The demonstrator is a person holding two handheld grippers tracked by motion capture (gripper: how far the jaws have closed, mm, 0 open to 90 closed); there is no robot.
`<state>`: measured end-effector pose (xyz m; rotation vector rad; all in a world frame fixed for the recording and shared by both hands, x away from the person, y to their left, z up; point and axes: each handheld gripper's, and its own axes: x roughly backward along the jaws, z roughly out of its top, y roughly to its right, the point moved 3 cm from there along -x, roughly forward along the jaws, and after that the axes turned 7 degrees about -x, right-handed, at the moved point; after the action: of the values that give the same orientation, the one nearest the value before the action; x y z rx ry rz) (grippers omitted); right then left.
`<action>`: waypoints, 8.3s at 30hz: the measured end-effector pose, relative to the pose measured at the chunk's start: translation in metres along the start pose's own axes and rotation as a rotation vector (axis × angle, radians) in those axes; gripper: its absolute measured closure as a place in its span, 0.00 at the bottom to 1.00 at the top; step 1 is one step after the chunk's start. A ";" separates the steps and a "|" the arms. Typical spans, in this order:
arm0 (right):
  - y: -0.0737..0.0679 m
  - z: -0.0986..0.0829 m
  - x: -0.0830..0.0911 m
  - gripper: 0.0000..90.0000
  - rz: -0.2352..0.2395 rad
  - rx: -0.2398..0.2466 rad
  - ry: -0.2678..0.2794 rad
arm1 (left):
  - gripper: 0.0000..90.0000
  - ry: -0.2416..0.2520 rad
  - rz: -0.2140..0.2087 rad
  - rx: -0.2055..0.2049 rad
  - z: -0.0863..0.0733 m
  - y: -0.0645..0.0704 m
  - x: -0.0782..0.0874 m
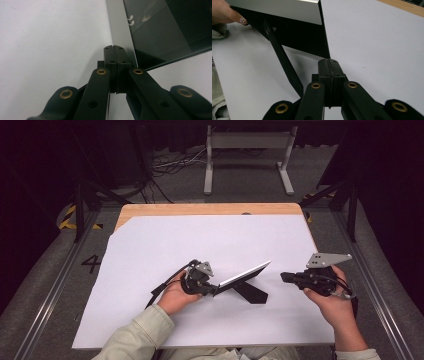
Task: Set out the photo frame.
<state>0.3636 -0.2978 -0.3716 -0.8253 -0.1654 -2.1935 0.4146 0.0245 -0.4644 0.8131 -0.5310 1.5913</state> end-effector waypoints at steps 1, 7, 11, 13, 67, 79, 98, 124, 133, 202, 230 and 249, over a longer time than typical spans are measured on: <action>0.000 0.001 0.000 1.00 0.002 -0.001 0.000 | 1.00 -0.005 -0.004 -0.012 0.000 0.001 0.000; 0.000 0.004 -0.003 1.00 0.015 0.005 0.000 | 1.00 -0.017 -0.069 -0.075 -0.001 0.012 -0.001; -0.001 0.006 -0.004 1.00 0.021 0.005 0.001 | 1.00 -0.016 -0.093 -0.089 -0.001 0.016 -0.001; 0.000 0.007 -0.003 1.00 0.024 0.005 0.002 | 1.00 -0.013 -0.103 -0.097 -0.002 0.017 -0.002; 0.000 0.010 0.008 1.00 0.022 -0.051 0.006 | 1.00 -0.021 -0.302 -0.342 0.029 0.081 -0.040; 0.000 0.009 0.011 1.00 0.034 -0.079 0.005 | 1.00 -0.011 -0.311 -0.356 0.045 0.089 -0.055; 0.001 0.005 0.018 1.00 0.048 -0.173 0.009 | 1.00 0.012 -0.307 -0.322 0.052 0.088 -0.059; -0.006 0.021 0.016 0.82 0.003 -0.208 -0.004 | 0.90 0.167 -0.008 -0.087 -0.012 0.026 0.050; -0.011 0.033 0.024 0.75 -0.021 -0.231 -0.035 | 0.90 0.187 0.059 -0.068 -0.034 0.018 0.072; -0.064 0.065 0.020 0.66 -0.100 -0.476 -0.274 | 0.84 0.164 0.144 0.023 -0.058 0.011 0.078; -0.069 0.056 -0.007 0.80 -0.111 -0.480 -0.329 | 0.81 0.154 0.179 0.022 -0.061 0.005 0.078; -0.074 0.063 -0.003 0.94 -0.205 -0.477 -0.350 | 0.81 0.158 0.170 0.018 -0.061 0.006 0.077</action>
<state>0.3443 -0.2222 -0.3140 -1.5169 0.1153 -2.2942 0.3930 0.1186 -0.4453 0.6631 -0.4826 1.8021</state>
